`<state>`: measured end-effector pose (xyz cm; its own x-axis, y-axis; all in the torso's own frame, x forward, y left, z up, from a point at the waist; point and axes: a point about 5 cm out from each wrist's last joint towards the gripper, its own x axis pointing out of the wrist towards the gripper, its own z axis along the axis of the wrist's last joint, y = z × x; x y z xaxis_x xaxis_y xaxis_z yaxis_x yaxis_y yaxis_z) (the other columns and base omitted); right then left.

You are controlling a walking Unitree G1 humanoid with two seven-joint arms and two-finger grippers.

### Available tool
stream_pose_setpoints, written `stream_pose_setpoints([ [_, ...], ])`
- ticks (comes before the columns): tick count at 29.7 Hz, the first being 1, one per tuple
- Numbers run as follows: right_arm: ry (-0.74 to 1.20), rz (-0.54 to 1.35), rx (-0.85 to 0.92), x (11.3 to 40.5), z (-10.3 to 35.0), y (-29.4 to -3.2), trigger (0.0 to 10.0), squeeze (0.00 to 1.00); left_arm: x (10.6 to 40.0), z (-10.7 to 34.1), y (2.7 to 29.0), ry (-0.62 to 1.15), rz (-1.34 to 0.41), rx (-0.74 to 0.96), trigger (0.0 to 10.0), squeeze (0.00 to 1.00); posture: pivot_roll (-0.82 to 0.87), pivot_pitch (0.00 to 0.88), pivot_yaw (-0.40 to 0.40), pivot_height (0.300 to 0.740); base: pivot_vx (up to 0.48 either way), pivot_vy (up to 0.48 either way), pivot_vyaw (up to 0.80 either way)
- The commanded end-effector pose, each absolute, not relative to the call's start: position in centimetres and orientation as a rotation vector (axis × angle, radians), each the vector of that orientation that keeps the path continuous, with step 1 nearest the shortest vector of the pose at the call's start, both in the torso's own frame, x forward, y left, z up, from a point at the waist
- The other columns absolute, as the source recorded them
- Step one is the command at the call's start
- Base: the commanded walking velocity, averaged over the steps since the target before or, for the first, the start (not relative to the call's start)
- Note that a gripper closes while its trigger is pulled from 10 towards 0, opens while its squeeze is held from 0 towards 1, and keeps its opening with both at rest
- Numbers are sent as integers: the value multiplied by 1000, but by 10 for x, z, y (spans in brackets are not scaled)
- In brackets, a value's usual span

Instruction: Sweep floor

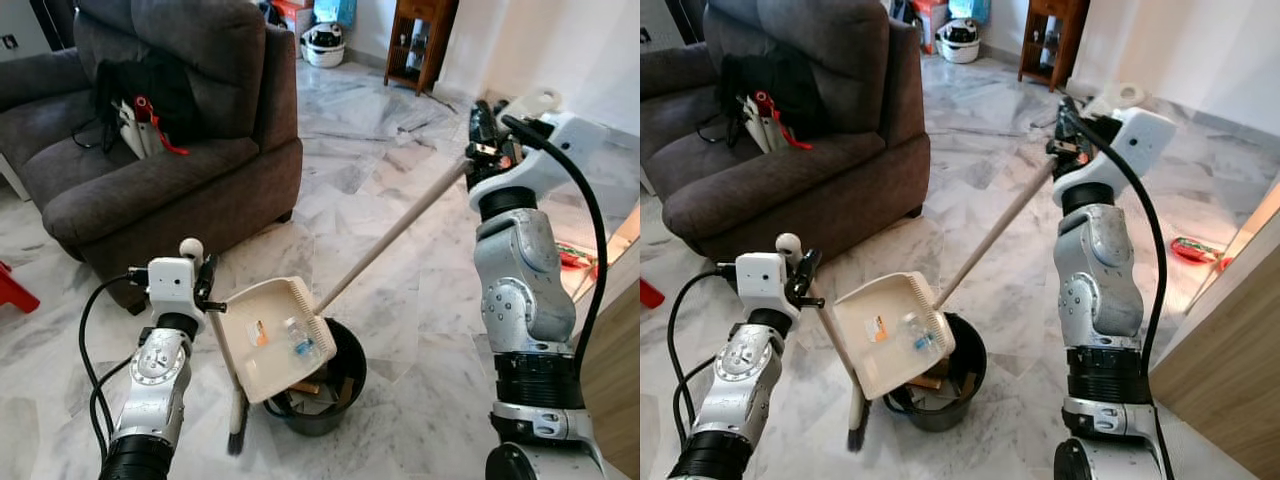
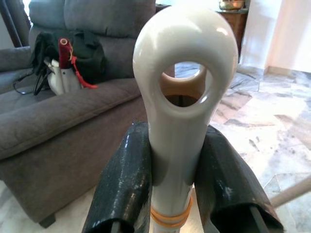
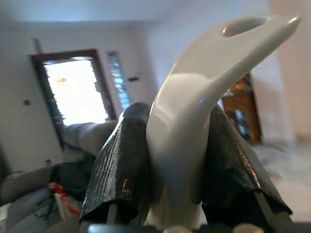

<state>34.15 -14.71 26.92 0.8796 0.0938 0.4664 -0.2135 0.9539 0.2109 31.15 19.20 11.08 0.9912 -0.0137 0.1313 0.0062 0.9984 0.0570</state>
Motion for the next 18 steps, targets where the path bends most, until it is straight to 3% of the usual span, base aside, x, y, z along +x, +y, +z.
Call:
stream_pose_setpoints([
  [1, -580, 193, 262, 332, 289, -144, 10000, 0, 313, 123, 193, -192, -14, 69, 10000, 0, -33, 0, 0, 740, 0, 0, 0],
  [10, -572, 280, 233, 330, 289, -133, 10000, 0, 312, 122, 195, -191, -3, 73, 10000, 0, -35, 0, -4, 740, 0, 0, 0],
  [18, -538, 168, 195, 336, 284, -143, 10000, 0, 312, 121, 194, -189, 2, 71, 10000, 0, -35, 0, -6, 740, 0, 0, 0],
])
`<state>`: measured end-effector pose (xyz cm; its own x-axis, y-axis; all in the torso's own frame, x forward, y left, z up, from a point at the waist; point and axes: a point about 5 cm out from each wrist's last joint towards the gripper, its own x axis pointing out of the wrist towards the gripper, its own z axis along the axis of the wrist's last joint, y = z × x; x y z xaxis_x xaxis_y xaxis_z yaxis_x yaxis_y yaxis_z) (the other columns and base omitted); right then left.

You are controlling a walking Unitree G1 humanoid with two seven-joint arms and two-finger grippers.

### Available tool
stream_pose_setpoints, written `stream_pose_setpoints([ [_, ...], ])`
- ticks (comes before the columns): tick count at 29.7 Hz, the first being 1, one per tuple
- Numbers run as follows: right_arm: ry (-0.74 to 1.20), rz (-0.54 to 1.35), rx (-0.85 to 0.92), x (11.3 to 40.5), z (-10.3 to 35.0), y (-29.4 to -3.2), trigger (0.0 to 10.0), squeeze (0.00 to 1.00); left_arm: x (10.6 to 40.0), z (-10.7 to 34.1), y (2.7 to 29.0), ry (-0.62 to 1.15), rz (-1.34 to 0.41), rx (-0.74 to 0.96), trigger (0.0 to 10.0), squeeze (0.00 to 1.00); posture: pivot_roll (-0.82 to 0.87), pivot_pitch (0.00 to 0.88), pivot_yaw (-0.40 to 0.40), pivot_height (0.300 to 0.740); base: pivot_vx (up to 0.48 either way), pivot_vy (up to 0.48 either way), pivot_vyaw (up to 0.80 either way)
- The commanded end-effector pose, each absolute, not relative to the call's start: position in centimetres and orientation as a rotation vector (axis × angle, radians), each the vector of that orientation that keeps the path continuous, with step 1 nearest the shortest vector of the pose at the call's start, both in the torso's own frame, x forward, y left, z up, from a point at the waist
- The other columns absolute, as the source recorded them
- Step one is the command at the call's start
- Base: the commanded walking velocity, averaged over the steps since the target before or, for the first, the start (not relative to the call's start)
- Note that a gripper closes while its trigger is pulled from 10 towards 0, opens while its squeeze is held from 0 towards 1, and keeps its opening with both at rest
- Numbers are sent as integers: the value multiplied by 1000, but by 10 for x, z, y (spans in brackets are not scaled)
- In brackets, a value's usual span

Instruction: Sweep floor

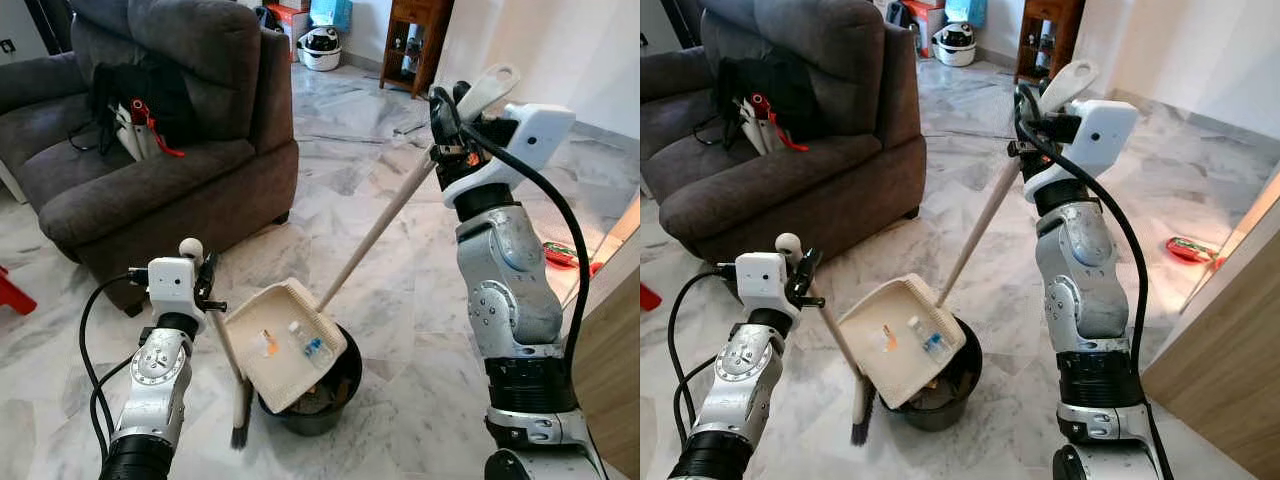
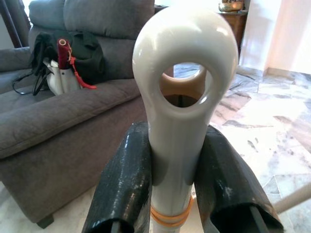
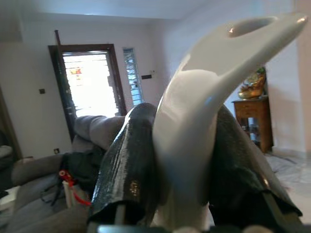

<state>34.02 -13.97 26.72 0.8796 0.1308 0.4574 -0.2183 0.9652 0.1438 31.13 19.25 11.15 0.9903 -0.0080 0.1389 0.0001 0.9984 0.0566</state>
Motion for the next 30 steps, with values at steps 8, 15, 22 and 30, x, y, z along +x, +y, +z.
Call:
stream_pose_setpoints([
  [8, -500, 83, 218, 340, 279, -153, 10000, 0, 312, 121, 192, -189, 6, 66, 10000, 0, -35, 0, -6, 740, 0, 0, 0],
  [15, -500, 79, 221, 340, 279, -152, 10000, 0, 313, 121, 192, -192, 8, 66, 10000, 0, -34, 0, -5, 740, 287, 0, 0],
  [22, -499, 85, 221, 340, 279, -151, 10000, 0, 313, 122, 193, -195, 12, 68, 10000, 0, -34, 0, -6, 740, 322, 0, 0],
  [30, -499, 87, 220, 340, 279, -150, 10000, 0, 313, 122, 192, -195, 10, 66, 10000, 0, -34, 0, -6, 740, 340, 0, 0],
])
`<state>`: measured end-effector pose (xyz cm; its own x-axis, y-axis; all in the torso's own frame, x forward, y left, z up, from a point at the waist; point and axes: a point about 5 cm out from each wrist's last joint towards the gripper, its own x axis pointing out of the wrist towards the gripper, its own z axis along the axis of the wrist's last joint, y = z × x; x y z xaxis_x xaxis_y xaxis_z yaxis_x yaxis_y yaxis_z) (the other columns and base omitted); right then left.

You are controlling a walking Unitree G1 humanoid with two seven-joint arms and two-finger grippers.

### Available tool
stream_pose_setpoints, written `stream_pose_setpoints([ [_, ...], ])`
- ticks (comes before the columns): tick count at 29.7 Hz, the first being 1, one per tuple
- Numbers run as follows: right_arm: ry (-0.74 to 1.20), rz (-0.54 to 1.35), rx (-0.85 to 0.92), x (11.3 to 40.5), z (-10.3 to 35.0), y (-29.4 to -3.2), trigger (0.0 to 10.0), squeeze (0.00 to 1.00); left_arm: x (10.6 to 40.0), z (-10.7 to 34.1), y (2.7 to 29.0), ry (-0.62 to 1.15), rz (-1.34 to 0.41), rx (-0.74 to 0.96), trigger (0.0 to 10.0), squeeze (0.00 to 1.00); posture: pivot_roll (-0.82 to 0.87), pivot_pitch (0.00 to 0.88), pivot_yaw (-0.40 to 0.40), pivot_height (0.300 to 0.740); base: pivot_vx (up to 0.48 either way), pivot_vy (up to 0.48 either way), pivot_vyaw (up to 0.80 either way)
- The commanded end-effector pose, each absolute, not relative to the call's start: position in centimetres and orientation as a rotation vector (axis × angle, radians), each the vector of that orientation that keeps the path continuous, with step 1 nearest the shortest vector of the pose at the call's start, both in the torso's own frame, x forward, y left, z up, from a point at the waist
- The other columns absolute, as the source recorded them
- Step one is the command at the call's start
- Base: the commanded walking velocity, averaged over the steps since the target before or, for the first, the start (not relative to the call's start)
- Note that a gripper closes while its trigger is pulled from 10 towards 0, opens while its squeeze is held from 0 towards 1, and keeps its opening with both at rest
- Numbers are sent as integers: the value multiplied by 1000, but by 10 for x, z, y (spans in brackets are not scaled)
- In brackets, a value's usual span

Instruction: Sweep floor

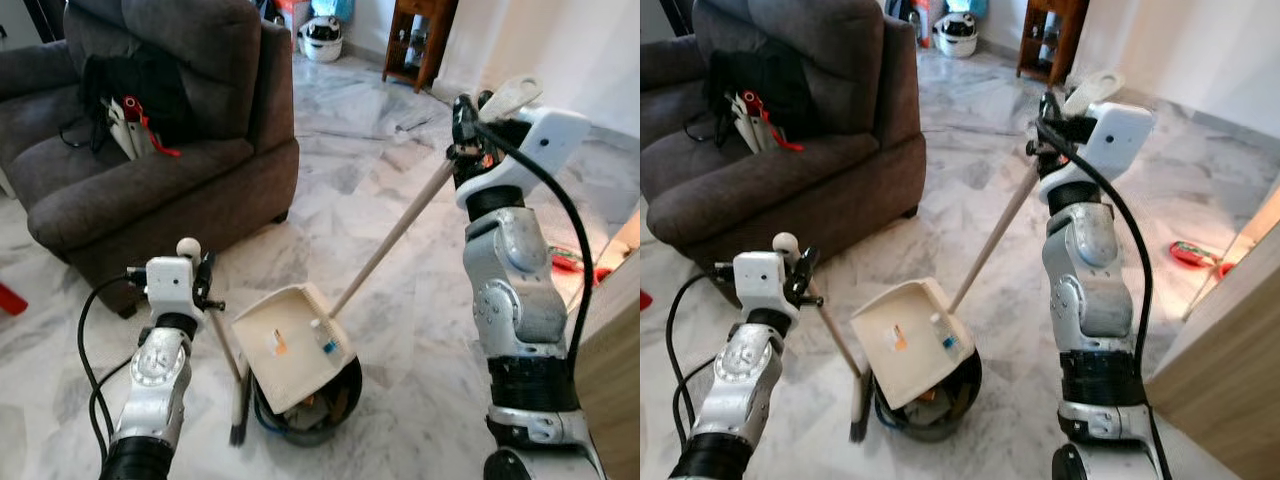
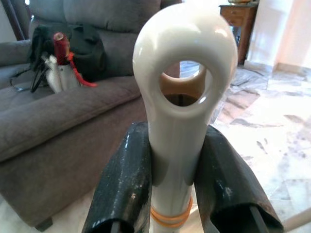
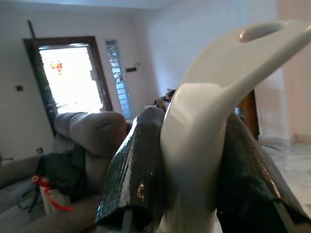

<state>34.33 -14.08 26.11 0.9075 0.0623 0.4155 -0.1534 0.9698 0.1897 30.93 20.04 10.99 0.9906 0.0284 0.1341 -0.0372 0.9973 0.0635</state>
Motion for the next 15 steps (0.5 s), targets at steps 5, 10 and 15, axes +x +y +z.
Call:
stream_pose_setpoints([
  [5, -498, 94, 220, 340, 279, -149, 10000, 0, 313, 122, 192, -197, 11, 67, 10000, 0, -32, 0, -6, 740, 337, 0, 0],
  [10, -497, 99, 219, 340, 279, -148, 10000, 0, 313, 123, 193, -207, 17, 62, 10000, 0, -32, 0, -5, 740, 134, 0, 0],
  [15, -495, 130, 213, 339, 279, -145, 10000, 0, 313, 125, 193, -214, 16, 61, 10000, 0, -33, 0, -4, 740, 0, 0, 0],
])
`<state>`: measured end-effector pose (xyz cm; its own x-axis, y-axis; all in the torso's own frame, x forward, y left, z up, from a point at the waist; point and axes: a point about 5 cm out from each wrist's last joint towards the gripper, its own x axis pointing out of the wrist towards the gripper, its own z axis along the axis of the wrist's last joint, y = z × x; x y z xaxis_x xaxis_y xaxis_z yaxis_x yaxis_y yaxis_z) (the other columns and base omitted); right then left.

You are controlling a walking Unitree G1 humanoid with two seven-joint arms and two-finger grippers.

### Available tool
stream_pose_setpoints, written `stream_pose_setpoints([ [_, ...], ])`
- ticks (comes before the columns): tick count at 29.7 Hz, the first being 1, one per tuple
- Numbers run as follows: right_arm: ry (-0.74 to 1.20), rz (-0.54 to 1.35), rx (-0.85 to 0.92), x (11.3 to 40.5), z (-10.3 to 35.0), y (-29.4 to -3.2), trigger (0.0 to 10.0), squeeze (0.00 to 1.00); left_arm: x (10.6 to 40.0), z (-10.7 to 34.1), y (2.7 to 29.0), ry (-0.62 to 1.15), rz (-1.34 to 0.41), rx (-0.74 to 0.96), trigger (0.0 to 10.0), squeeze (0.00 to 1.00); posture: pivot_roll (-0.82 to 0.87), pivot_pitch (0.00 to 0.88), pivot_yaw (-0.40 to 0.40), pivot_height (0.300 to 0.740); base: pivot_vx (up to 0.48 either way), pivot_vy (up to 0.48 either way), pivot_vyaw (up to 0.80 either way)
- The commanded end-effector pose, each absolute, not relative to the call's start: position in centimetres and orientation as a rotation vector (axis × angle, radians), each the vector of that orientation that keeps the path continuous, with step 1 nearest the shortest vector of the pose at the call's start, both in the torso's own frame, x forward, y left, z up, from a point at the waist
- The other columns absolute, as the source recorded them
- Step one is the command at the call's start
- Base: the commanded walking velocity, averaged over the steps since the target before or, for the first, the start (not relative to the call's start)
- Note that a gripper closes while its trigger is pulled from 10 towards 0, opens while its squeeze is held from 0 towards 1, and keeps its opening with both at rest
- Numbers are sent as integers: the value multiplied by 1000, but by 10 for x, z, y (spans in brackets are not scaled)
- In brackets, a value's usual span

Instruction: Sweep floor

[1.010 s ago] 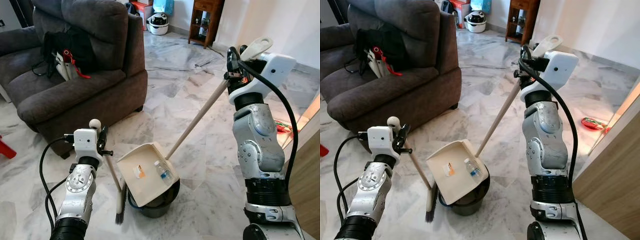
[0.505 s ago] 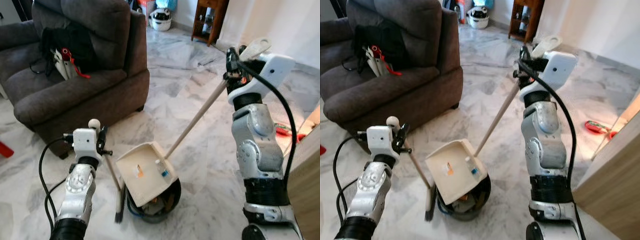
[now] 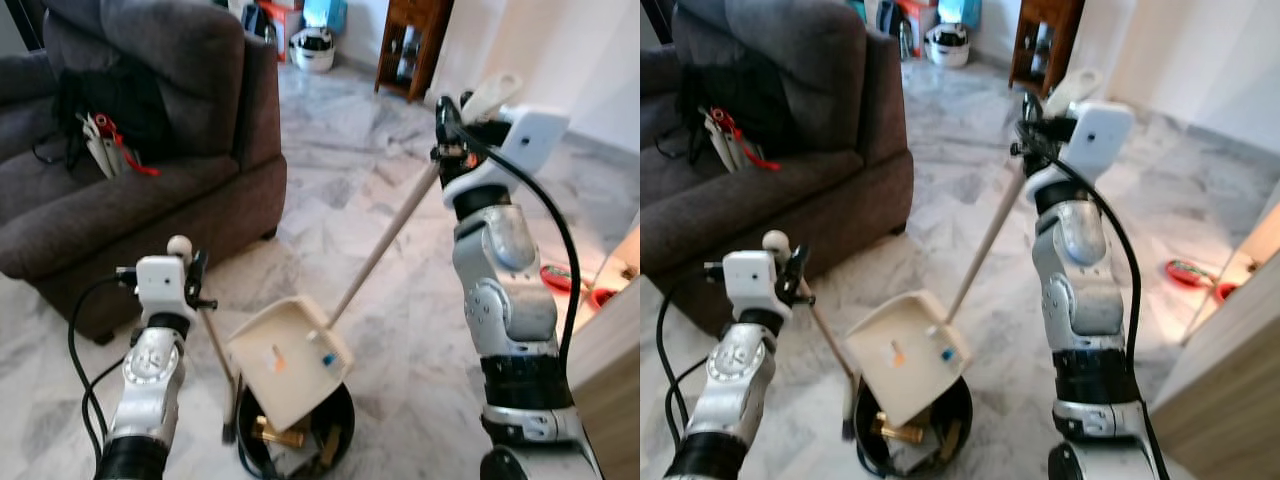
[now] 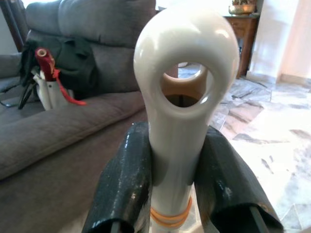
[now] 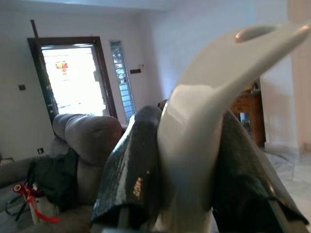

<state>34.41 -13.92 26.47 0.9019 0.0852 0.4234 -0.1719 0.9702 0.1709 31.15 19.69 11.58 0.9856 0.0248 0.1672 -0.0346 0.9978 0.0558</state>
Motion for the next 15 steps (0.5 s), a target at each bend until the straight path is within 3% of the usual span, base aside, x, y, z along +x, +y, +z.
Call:
stream_pose_setpoints([
  [1, -495, 130, 213, 339, 279, -145, 10000, 0, 313, 125, 193, -214, 16, 61, 10000, 0, -33, 0, -4, 740, 0, 0, 0],
  [15, -635, 311, 215, 323, 292, -125, 10000, 0, 313, 125, 193, -218, 11, 64, 10000, 0, -33, 0, -4, 740, 0, 0, 0],
])
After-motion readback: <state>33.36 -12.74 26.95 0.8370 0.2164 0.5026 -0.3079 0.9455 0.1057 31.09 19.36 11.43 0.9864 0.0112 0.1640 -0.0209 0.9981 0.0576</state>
